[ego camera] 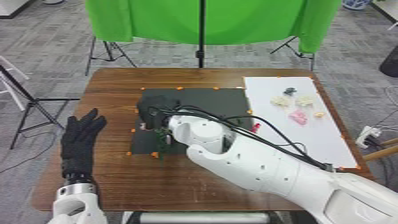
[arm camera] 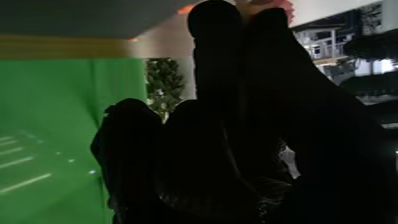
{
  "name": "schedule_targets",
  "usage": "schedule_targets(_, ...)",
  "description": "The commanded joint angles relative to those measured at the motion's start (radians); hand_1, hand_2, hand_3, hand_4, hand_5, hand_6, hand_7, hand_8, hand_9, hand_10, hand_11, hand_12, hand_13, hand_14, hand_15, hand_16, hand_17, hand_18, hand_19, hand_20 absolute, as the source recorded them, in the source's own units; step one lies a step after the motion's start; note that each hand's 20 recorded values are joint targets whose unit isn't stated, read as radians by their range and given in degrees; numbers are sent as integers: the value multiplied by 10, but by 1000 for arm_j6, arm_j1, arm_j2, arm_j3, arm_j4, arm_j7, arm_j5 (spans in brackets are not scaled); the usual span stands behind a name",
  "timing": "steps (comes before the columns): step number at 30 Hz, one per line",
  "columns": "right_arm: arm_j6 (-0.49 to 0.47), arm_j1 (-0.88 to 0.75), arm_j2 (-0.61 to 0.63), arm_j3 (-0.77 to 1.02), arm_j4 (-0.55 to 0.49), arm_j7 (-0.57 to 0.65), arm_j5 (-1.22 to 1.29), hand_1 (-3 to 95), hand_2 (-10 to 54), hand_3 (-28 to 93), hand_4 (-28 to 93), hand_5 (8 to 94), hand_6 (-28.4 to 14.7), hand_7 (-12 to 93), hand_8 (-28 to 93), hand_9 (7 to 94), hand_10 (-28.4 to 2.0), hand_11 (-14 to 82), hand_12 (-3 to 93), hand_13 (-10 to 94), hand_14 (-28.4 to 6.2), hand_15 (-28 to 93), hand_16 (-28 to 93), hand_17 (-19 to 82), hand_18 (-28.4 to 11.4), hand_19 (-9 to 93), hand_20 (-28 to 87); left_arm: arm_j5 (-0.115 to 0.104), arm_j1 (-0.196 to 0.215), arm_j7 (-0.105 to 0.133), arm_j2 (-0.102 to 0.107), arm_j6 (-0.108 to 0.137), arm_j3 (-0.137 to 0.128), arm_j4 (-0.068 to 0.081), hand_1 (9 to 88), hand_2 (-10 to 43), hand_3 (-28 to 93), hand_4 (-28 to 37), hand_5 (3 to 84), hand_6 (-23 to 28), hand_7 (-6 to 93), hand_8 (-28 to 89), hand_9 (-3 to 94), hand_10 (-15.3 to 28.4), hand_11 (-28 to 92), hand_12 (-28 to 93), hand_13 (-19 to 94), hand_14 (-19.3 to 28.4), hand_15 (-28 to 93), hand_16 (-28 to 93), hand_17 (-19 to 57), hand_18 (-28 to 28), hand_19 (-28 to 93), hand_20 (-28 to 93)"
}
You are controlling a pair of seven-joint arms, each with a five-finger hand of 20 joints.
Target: Arrange flowers
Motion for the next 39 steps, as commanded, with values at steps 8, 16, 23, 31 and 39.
schedule_targets(8,-19,-7,15,-2,-14,-1,-24,450,-95,637,-168,729,13,180,20,862,-106,263,297,919,-11,677,350,711,-104,932,683,-4,2,-15,-1,-19,10,8,131,213,579,-283,473,58,93,-67,452,147,189,92,322,156,227,-46,28,106,98,163)
schedule_targets(16,-34,-4,27,6,-17,6,-24,414,-95,673,-180,715,16,178,-93,854,-110,288,256,917,-13,676,351,710,-106,932,680,4,-1,-23,-1,-25,9,8,124,196,601,-283,473,57,95,-66,453,146,193,97,324,159,232,-45,26,107,100,164)
schedule_targets(23,49,-6,52,64,-43,27,8,403,-95,672,-197,709,19,178,-105,850,-112,288,256,916,-13,675,350,706,-108,932,677,5,11,-22,-3,-24,8,3,129,179,609,-283,473,60,93,-66,454,145,196,98,325,159,235,-44,26,108,101,164)
schedule_targets(31,175,-70,283,314,-286,99,9,388,-95,682,-194,704,14,182,-104,821,-125,273,251,889,-26,668,353,674,-120,932,678,13,16,-35,-13,-29,1,-1,132,173,616,-283,474,60,95,-66,453,144,198,100,327,161,238,-45,26,108,102,164)
schedule_targets(39,-305,-306,528,733,-453,298,31,397,-95,677,-165,666,16,155,-93,700,-149,186,235,798,-67,683,359,599,-143,932,670,17,56,-38,-20,-13,-22,-18,134,152,640,-283,473,60,95,-66,455,144,202,101,329,163,242,-43,26,108,103,165)
